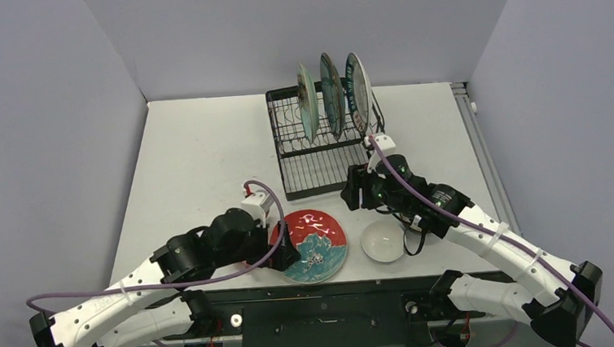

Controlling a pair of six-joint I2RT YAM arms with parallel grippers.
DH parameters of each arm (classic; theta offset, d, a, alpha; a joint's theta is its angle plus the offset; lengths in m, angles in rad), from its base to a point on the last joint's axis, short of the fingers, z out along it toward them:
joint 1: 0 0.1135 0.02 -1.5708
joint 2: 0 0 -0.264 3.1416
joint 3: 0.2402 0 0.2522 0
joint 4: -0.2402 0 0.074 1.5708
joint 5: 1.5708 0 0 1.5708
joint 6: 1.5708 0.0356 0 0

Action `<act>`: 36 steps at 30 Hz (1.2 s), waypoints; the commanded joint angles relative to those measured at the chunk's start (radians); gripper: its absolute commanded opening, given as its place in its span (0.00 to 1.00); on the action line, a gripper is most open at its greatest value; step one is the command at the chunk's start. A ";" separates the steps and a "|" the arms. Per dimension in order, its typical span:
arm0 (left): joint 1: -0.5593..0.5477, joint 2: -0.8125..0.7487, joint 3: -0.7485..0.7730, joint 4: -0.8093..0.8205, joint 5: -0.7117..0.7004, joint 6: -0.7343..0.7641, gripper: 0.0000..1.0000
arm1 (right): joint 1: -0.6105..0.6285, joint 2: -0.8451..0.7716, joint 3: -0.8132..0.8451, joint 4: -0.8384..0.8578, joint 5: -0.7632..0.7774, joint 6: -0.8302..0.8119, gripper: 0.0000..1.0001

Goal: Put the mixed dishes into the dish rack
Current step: Pick up the plate from the corner of the board.

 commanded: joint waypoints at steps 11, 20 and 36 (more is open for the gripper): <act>-0.080 0.079 -0.021 -0.045 -0.193 -0.353 0.79 | -0.008 0.078 -0.097 0.076 -0.130 0.049 0.55; -0.086 0.098 -0.073 -0.082 -0.201 -0.488 0.65 | -0.009 0.123 -0.102 0.090 -0.148 0.055 0.54; -0.110 0.149 -0.226 0.006 -0.204 -0.636 0.40 | -0.010 0.132 -0.123 0.101 -0.149 0.059 0.54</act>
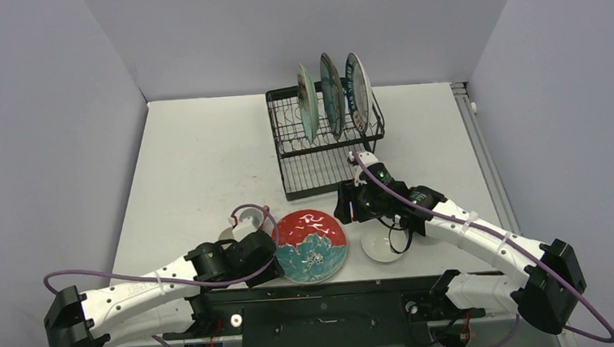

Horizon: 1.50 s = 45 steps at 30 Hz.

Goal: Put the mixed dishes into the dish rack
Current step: Pick up the plate from the corner of the board.

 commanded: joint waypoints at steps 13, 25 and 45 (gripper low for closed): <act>-0.002 0.079 -0.051 0.145 -0.042 -0.059 0.33 | -0.010 0.012 -0.028 0.042 -0.009 0.015 0.53; 0.060 0.133 -0.051 0.173 -0.037 -0.005 0.24 | -0.012 0.018 -0.042 0.057 -0.023 0.019 0.53; 0.112 0.127 -0.116 0.202 -0.015 0.031 0.00 | -0.020 0.141 -0.034 0.079 -0.141 -0.019 0.53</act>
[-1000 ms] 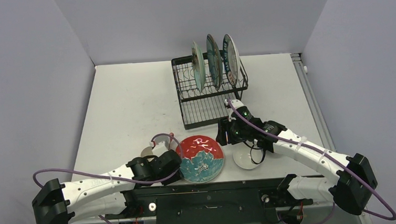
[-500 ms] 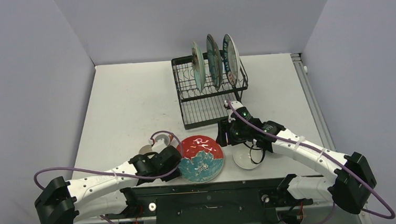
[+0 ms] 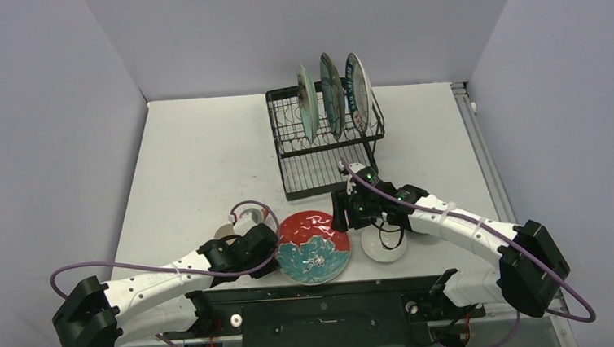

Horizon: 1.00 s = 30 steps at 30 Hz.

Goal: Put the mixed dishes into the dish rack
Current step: Pick up the plate from the corner of the board.

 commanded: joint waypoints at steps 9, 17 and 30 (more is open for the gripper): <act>0.008 0.000 -0.063 0.014 0.013 0.026 0.00 | -0.009 0.077 0.017 0.048 -0.017 -0.025 0.53; 0.009 0.011 -0.096 0.033 0.016 0.023 0.00 | -0.009 0.131 0.035 0.050 0.006 -0.036 0.53; 0.013 0.018 -0.148 0.052 0.024 0.022 0.00 | -0.024 0.187 0.063 0.040 0.025 -0.061 0.53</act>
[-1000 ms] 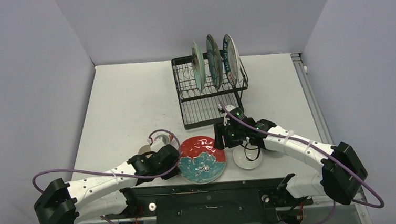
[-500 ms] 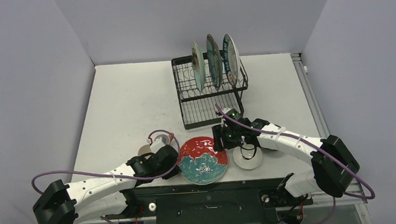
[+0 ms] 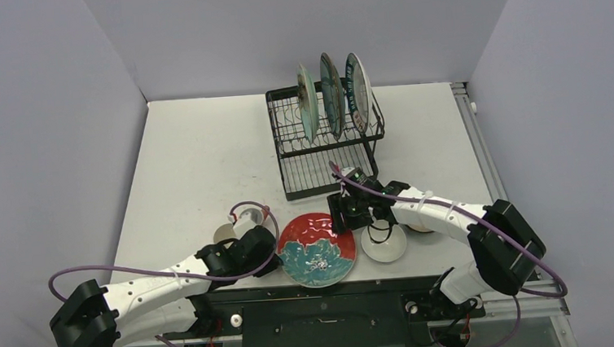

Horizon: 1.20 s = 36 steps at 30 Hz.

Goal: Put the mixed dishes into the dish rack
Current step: Pick up the plate from the corner of the board.

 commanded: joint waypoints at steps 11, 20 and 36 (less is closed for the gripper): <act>0.008 0.047 -0.093 -0.061 0.038 0.011 0.00 | -0.019 0.009 0.062 -0.014 0.050 -0.039 0.53; 0.007 0.016 -0.114 -0.067 0.042 0.000 0.00 | -0.022 0.058 0.057 -0.007 0.044 -0.050 0.53; 0.008 0.026 -0.136 -0.043 0.048 -0.007 0.00 | -0.024 0.075 0.031 0.038 -0.109 -0.064 0.51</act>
